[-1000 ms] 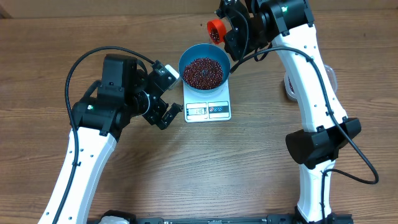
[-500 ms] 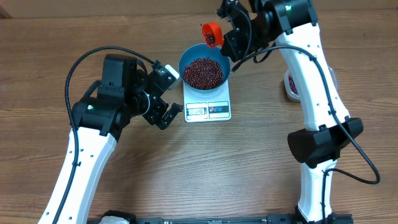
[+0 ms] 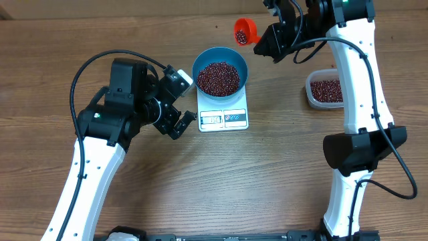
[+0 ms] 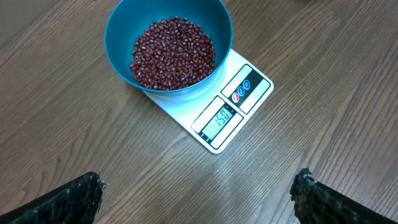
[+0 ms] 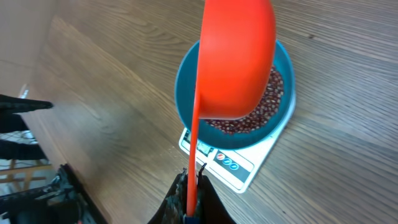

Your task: Scoop item into bowl and weigh 150g on scale

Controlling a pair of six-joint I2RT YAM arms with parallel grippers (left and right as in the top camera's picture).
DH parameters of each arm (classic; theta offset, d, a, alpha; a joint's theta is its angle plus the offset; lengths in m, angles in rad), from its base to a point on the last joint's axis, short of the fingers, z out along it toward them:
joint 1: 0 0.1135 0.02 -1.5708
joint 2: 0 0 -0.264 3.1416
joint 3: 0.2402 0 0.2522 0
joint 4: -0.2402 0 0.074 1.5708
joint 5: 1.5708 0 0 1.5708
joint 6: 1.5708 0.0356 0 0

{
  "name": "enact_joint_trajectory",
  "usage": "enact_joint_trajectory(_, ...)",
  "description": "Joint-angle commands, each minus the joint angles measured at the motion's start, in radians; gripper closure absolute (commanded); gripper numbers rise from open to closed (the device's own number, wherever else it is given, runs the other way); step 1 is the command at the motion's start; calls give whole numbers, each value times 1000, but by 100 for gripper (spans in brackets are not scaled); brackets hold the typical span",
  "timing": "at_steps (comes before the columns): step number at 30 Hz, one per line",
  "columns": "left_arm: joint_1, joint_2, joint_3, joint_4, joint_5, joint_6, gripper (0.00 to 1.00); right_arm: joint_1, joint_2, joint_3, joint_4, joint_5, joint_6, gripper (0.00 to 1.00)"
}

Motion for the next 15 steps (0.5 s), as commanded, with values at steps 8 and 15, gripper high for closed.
enact_joint_trajectory(8, 5, -16, 15, -2, 13, -10, 1, -2, -16, 13, -1, -71, 0, 96)
enact_joint_trajectory(15, 5, -16, 15, -2, 13, -10, 1, -20, -16, 14, -1, -127, 0, 96)
